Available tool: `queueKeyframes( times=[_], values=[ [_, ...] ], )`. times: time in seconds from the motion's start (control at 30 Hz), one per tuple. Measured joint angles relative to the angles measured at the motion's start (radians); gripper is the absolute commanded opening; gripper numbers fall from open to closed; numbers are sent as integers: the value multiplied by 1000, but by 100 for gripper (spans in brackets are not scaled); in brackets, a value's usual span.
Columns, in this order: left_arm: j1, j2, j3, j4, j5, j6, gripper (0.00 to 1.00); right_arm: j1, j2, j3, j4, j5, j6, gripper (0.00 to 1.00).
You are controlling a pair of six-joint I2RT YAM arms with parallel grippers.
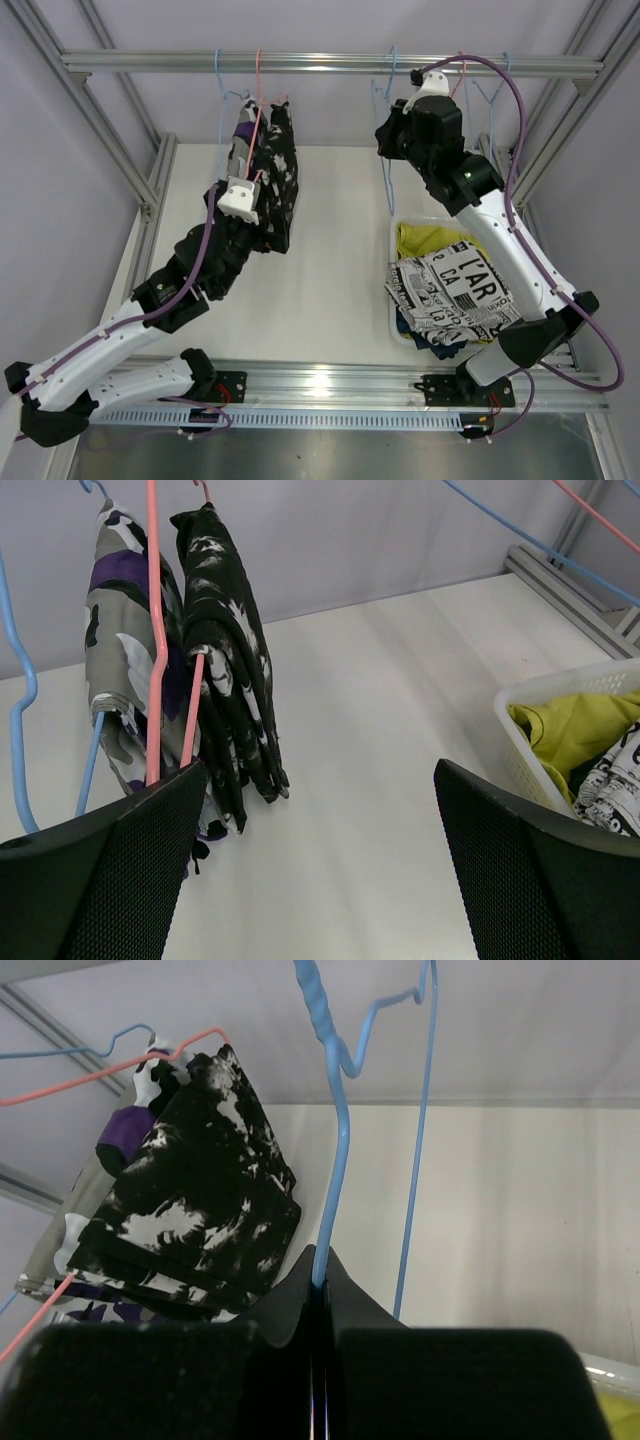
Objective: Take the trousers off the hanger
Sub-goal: Place the hanger at the clothesline.
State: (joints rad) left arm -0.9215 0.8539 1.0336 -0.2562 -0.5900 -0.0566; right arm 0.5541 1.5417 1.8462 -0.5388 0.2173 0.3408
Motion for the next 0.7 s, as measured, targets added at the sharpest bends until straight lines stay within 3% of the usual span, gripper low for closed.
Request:
queueKeyframes(
  times=[0.7],
  values=[
    [3,-2,0,0,7,-5,99,-113,7,-48,66,-104,22,0]
  ],
)
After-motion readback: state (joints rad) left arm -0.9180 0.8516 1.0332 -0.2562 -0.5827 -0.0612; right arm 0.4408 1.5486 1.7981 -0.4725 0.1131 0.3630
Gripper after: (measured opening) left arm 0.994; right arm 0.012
